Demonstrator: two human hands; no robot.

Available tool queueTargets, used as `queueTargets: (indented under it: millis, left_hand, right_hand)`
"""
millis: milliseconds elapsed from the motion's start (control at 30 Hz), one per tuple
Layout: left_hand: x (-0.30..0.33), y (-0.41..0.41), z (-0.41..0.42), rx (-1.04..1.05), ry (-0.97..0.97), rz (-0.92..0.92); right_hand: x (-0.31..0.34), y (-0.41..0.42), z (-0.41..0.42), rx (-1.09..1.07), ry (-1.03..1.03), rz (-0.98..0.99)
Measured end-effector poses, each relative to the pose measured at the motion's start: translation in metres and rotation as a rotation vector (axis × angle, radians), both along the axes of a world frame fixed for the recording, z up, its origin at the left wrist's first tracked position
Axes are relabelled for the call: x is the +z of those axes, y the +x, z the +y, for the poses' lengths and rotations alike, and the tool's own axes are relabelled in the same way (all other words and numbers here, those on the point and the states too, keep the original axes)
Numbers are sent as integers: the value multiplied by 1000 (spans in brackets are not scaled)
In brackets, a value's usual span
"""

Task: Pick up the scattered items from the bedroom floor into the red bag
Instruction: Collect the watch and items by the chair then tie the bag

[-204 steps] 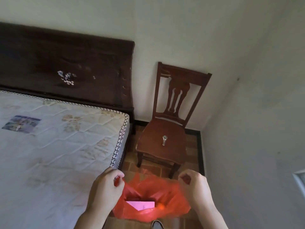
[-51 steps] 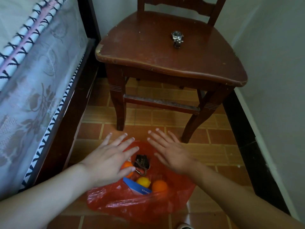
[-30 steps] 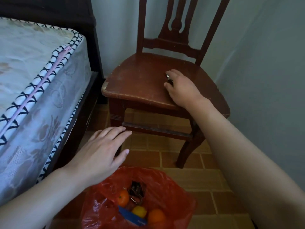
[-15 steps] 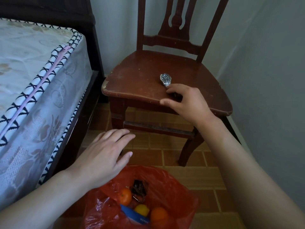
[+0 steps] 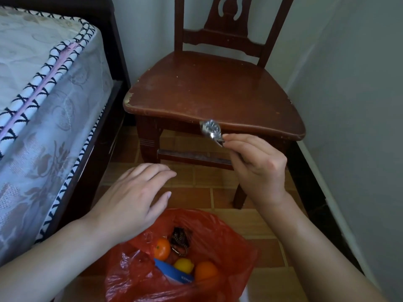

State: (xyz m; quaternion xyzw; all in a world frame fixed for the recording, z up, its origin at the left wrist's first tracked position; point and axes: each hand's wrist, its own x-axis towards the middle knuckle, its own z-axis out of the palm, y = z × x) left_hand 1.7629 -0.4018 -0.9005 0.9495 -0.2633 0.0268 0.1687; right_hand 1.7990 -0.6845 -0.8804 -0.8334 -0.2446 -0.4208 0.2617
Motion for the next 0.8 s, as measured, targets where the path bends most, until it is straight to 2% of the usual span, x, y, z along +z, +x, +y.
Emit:
queueTargets:
  millis: [100, 233, 400, 600, 733, 800]
  left_hand:
    - [-2, -3, -3, 14, -17, -27]
    - [-4, -6, -7, 9, -35, 29]
    - [-17, -19, -15, -93, 52, 85]
    - [-34, -30, -22, -172, 24, 152]
    - [-40, -25, -19, -166, 77, 75]
    - [-43, -21, -16, -156, 123, 0]
  right_hand:
    - [-16, -22, 6, 63, 17, 75]
    - [-49, -51, 15, 172, 49, 241]
    - [-69, -82, 27, 279, 209, 361]
    - [-78, -95, 34, 309, 361, 464]
    - [-79, -95, 36, 296, 341, 545]
    - [-81, -95, 39, 286, 351, 655]
